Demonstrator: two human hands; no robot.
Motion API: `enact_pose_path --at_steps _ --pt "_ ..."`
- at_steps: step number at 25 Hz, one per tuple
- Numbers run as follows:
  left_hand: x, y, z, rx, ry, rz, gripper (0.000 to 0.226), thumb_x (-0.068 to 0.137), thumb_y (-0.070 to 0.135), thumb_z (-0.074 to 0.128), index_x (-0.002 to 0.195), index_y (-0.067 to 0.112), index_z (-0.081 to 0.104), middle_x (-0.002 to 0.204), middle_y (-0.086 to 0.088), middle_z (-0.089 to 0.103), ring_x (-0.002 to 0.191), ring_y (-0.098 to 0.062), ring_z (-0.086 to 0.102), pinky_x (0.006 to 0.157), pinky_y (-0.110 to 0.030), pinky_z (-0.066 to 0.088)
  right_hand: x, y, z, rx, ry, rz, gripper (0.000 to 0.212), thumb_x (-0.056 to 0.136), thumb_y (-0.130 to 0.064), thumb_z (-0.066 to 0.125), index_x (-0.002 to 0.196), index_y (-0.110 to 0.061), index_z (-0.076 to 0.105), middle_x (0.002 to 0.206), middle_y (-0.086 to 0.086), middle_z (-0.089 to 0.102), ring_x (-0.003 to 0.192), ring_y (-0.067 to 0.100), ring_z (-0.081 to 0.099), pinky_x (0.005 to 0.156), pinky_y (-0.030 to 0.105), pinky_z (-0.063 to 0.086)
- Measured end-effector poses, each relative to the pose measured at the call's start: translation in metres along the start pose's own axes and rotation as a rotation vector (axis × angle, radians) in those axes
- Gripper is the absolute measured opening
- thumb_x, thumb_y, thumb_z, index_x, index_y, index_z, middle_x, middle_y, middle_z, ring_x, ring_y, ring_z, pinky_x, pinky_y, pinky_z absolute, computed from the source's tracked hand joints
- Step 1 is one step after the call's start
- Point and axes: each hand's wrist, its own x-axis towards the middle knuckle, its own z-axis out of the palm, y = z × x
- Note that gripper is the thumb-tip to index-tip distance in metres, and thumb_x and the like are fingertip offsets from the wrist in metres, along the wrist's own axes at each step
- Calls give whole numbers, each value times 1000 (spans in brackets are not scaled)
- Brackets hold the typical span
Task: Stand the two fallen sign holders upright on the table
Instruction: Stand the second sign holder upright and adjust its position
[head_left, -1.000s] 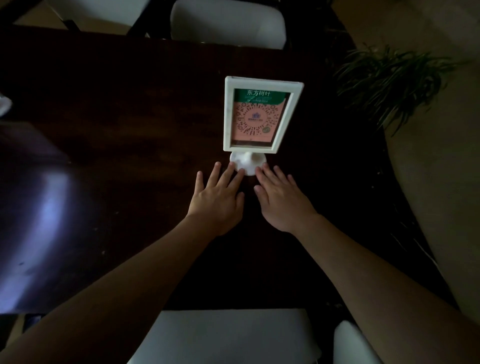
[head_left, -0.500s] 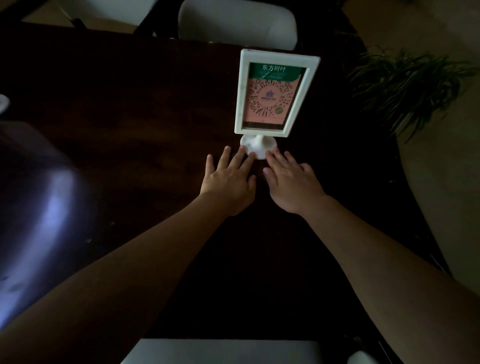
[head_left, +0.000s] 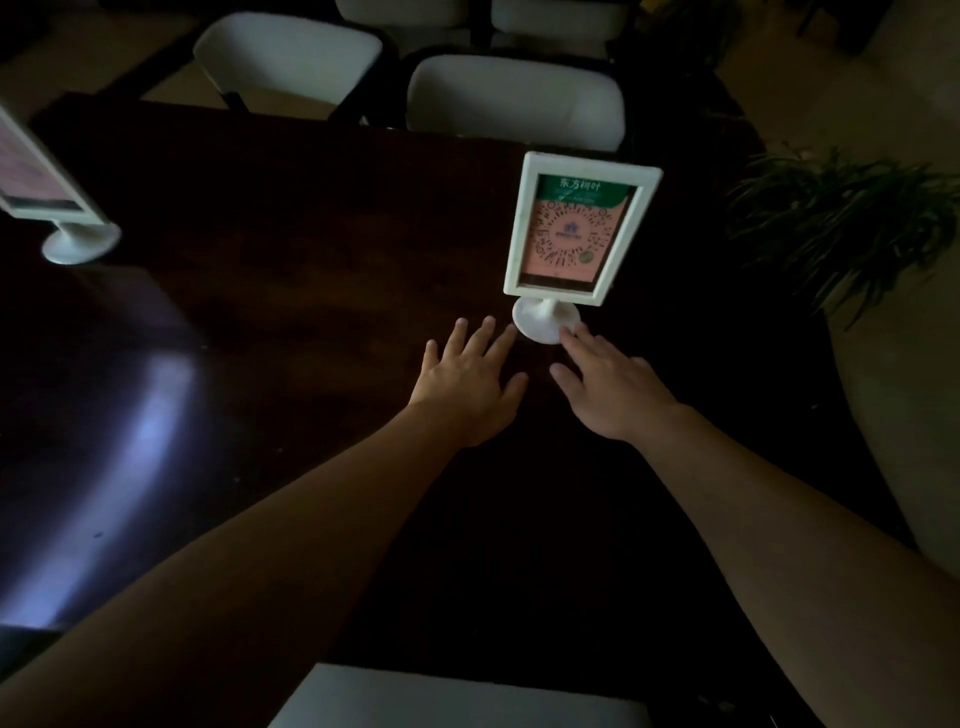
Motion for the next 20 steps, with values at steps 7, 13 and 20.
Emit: enact_pose_path --at_steps 7,13,20 --pt "-111 -19 -45 -44 37 -134 81 92 63 41 157 33 3 168 0 2 152 -27 -6 119 -59 10 -48 -16 -25 208 62 -81 59 98 -42 52 152 -22 35 159 0 34 141 23 37 108 45 38" --pt "-208 -28 -70 -120 90 -244 83 91 63 46 157 32 6 167 0 9 152 -26 -1 119 -57 16 -99 -51 -71 276 147 34 47 92 -37 64 135 -18 57 137 4 58 122 23 55 95 33 45" --pt "-270 -20 -63 -164 136 -284 83 90 64 46 158 33 8 167 3 11 152 -22 0 118 -52 18 -89 -47 -98 606 251 280 55 87 -27 74 136 -10 54 134 12 59 117 28 59 85 31 45"
